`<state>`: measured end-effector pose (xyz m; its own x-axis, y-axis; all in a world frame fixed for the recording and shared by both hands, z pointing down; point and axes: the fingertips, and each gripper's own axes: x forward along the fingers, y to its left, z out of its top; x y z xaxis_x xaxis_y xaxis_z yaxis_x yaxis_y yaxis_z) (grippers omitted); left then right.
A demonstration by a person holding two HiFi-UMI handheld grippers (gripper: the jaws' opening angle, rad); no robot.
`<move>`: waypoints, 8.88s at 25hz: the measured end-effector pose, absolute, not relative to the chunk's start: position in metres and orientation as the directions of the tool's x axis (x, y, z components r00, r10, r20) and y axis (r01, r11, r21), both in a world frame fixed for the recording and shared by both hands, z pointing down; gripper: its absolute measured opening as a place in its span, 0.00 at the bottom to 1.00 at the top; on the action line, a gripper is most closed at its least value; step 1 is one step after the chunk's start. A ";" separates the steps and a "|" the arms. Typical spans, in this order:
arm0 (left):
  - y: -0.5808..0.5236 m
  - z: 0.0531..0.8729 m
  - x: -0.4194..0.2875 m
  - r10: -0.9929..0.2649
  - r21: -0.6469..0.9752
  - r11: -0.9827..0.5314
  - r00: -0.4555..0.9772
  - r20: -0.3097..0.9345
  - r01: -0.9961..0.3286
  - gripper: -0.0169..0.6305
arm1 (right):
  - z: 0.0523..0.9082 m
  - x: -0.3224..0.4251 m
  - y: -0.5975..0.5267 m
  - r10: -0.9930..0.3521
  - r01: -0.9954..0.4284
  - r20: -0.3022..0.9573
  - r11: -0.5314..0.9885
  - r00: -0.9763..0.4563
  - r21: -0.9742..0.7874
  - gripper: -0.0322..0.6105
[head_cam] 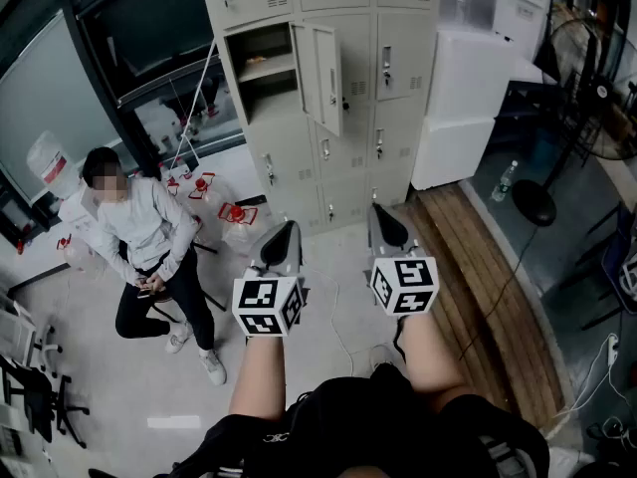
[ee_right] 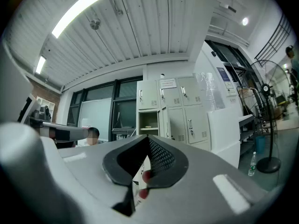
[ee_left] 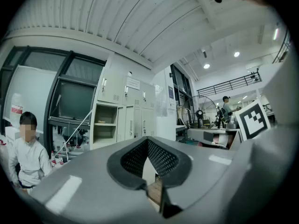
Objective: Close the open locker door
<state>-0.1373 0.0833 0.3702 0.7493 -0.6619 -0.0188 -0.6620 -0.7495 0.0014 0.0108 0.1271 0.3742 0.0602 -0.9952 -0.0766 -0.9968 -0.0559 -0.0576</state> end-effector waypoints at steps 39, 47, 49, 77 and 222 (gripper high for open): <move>-0.010 0.362 0.030 -0.797 -0.038 -0.604 0.604 -0.002 -0.796 0.03 | 0.354 0.182 0.000 -0.989 -0.990 -0.096 0.120 -0.113 -0.068 0.06; -0.054 0.369 0.035 -0.785 -0.019 -0.618 0.619 -0.019 -0.786 0.03 | 0.354 0.183 -0.041 -0.989 -0.993 -0.102 0.112 -0.108 -0.032 0.06; -0.070 0.369 0.038 -0.780 -0.016 -0.625 0.625 -0.025 -0.781 0.03 | 0.354 0.186 -0.056 -0.989 -0.994 -0.102 0.107 -0.103 -0.026 0.06; -0.322 0.349 0.068 -0.658 -0.021 -0.753 0.753 -0.013 -0.658 0.03 | 0.325 0.218 -0.270 -0.991 -0.997 -0.119 -0.063 0.067 -0.036 0.06; -0.451 0.385 -0.228 -0.969 -0.026 -0.238 0.235 0.081 -0.971 0.03 | 0.344 -0.070 -0.655 -0.924 -0.925 0.103 0.374 -0.368 0.058 0.17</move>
<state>-0.2284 -0.4508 0.3846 0.2350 -0.9686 0.0811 -0.9710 -0.2377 -0.0256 -0.0701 -0.6549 0.3443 -0.3675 -0.9243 0.1030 -0.9255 0.3744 0.0576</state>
